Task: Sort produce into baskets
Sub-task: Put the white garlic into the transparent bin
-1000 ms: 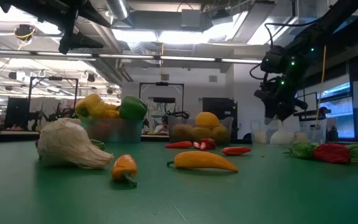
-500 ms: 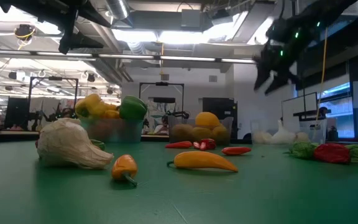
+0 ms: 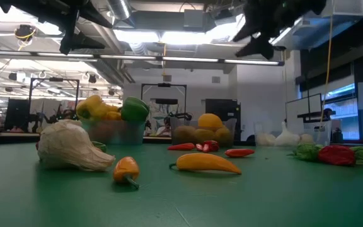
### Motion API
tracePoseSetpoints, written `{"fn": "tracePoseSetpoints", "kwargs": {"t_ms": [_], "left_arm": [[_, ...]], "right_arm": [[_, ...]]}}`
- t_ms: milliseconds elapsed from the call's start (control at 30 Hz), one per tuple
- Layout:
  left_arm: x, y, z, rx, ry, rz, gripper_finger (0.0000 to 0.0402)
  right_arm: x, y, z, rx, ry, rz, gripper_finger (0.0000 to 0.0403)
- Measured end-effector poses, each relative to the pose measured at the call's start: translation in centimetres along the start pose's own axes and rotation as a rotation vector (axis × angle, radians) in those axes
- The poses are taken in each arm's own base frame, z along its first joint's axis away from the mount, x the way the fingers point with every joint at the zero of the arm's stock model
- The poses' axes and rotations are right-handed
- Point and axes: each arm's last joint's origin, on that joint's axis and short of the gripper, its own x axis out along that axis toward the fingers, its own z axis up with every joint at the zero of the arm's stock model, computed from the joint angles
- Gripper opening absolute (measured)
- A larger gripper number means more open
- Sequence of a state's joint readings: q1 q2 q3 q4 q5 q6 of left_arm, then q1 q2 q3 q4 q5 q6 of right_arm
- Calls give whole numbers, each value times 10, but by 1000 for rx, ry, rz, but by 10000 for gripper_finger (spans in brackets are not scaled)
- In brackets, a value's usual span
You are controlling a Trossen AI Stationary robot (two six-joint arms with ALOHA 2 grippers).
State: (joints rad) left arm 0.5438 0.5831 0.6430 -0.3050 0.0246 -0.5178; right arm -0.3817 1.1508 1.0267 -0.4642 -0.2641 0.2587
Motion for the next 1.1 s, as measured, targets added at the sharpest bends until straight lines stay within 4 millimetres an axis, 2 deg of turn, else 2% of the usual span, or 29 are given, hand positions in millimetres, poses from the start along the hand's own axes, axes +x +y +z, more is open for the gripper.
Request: {"fn": "tracePoseSetpoints", "kwargs": {"t_ms": [200, 367, 567, 767, 933, 1100], "left_arm": [[0, 0, -1, 3, 5, 2, 308], [0, 0, -1, 22, 9, 4, 308], [0, 2, -3, 50, 30, 15, 308], [0, 3, -6, 47, 64, 33, 308], [-1, 5, -9, 47, 91, 48, 308], [-1, 7, -12, 60, 126, 65, 308]], "right_arm": [[41, 74, -21, -120, -41, 3, 243], [83, 120, -37, -171, -162, 27, 243], [132, 152, -50, -212, -149, -19, 243], [178, 185, -51, -240, -101, 48, 243], [202, 214, -60, -269, -60, 79, 243], [211, 237, -81, -235, -46, 61, 243]]}}
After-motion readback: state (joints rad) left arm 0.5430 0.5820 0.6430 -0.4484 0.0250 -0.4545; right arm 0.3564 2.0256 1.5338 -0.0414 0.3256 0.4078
